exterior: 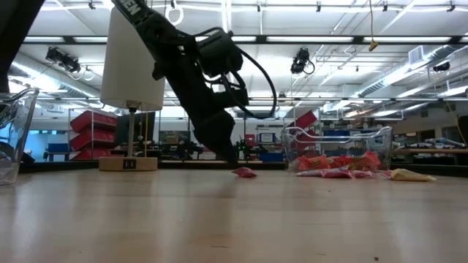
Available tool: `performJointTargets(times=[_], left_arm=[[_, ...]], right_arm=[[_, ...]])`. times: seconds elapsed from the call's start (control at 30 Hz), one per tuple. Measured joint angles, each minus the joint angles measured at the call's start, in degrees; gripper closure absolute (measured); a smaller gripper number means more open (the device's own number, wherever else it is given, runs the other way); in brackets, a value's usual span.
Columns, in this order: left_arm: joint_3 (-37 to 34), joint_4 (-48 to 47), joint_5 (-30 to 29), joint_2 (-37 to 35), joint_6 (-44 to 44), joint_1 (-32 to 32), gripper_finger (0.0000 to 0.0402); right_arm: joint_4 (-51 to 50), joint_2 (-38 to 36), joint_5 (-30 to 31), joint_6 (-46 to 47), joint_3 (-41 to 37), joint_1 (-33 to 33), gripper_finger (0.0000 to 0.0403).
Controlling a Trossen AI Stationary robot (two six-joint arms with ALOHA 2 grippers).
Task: Sort candy
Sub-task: Put the red candy into the bottom right transparent bin
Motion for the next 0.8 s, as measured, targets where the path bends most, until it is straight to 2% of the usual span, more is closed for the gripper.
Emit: performJointTargets(times=[0.67, 0.8], left_arm=[[0.1, 1.2, -0.2, 3.1, -0.1, 0.7, 0.0254], [0.1, 1.0, 2.4, 3.0, -0.3, 0.2, 0.0254]], right_arm=[[0.1, 0.0, 1.4, 0.0, 0.0, 0.0, 0.0334], [0.1, 0.0, 1.5, 0.0, 0.0, 0.0, 0.0334]])
